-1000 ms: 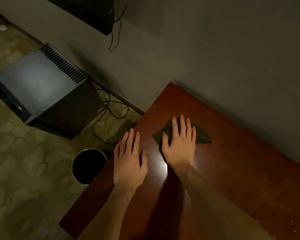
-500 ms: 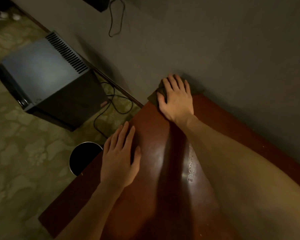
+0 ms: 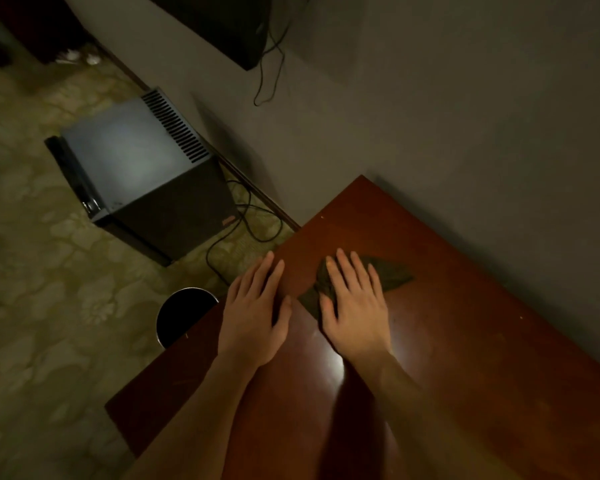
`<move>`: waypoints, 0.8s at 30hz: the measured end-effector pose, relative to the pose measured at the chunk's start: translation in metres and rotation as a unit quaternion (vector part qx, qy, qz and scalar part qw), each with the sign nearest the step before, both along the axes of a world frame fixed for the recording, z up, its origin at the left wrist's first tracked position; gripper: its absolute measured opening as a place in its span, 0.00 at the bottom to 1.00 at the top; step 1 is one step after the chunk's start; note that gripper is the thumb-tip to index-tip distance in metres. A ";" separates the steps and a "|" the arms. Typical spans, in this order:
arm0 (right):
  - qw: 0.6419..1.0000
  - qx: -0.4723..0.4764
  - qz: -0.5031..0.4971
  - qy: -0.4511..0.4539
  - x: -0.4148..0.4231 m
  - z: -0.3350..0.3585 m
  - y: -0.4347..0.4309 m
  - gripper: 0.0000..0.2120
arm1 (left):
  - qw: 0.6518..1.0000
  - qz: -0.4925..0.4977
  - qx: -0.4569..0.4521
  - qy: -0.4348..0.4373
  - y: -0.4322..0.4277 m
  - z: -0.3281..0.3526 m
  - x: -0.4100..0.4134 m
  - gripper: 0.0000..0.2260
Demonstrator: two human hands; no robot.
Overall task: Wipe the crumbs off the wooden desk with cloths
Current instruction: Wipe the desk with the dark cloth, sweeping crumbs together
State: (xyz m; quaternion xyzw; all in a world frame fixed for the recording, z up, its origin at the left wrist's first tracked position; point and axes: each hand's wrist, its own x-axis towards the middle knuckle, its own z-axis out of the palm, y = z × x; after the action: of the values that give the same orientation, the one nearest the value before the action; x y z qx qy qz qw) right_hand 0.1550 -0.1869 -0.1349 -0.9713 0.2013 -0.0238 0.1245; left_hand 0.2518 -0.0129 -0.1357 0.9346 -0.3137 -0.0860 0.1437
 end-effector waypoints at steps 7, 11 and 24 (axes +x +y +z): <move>0.988 -0.007 -0.152 -0.015 0.045 -0.004 -0.019 0.31 | 1.000 -0.003 0.014 -0.007 0.000 0.000 0.001 0.29; 0.982 -0.010 -0.187 -0.018 0.088 -0.003 -0.047 0.32 | 1.000 -0.009 0.003 -0.010 0.001 -0.003 0.002 0.29; 0.998 -0.034 -0.057 -0.012 0.120 -0.004 -0.075 0.30 | 0.999 -0.014 -0.010 -0.033 0.002 -0.009 0.002 0.28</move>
State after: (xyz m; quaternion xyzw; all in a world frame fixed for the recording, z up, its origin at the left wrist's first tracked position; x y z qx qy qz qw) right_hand 0.2749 -0.2616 -0.1390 -0.9616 0.2535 -0.0496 0.0926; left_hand 0.2540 -0.0109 -0.1449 0.9309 -0.3324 -0.0538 0.1413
